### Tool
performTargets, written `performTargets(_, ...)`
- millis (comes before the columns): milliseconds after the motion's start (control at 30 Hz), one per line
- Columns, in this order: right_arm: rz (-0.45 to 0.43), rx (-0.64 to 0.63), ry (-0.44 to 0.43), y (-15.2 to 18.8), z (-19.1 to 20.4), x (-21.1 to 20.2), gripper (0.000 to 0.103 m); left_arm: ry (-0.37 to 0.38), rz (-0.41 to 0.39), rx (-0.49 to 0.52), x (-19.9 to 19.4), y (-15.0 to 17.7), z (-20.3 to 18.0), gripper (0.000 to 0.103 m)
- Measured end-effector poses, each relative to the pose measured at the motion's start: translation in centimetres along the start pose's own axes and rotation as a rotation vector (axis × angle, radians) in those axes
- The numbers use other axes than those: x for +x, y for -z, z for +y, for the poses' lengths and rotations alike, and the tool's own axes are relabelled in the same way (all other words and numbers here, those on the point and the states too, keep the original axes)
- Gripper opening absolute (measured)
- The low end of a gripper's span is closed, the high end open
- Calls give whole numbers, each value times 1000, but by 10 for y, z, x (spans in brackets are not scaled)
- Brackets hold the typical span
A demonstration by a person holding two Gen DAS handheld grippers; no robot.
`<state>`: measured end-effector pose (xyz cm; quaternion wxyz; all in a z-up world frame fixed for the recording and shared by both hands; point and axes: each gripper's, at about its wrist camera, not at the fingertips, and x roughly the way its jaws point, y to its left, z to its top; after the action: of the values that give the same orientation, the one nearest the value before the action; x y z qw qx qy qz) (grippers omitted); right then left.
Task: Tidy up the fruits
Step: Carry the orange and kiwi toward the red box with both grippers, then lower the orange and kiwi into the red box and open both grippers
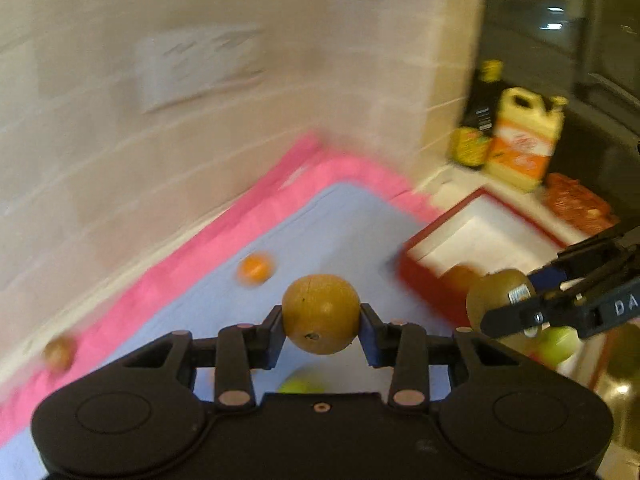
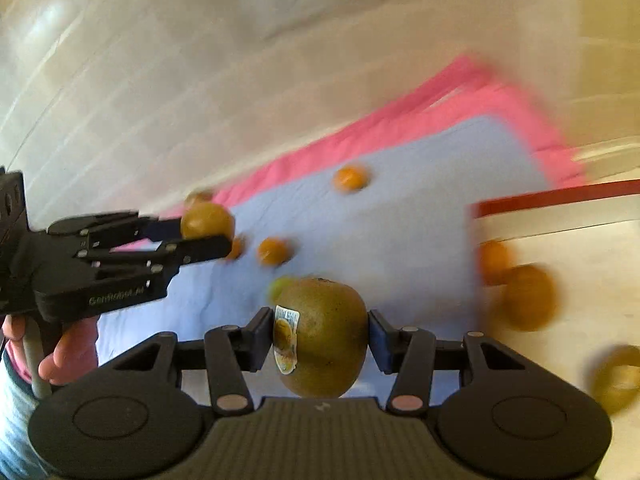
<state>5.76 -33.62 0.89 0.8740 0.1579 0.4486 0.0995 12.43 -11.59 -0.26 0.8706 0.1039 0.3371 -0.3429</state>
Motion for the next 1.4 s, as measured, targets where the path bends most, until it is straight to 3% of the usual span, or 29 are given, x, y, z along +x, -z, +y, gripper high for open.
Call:
performTargets(233,-140,159,233,-2,-78,-81,52,185,-43,134,52,-63,-74,46)
performTargets(433,-183,303,281,6,-137,-97,52,278,60,165,121,-95,-137,46)
performTargets(667,-29,241,440,30,-163,-70,52,294,243,149,206,-89,-184,46)
performTargets(867,82,227,430,55,-179,-49,52,270,332,143,248,-73,-199,46)
performTargets(1033,128,218,424,63,-184,-34,52,256,380,153,262,-64,-201,47)
performTargets(1400,186,177,435,66,-183,-15,52,260,390,164,255,-64,-202,48)
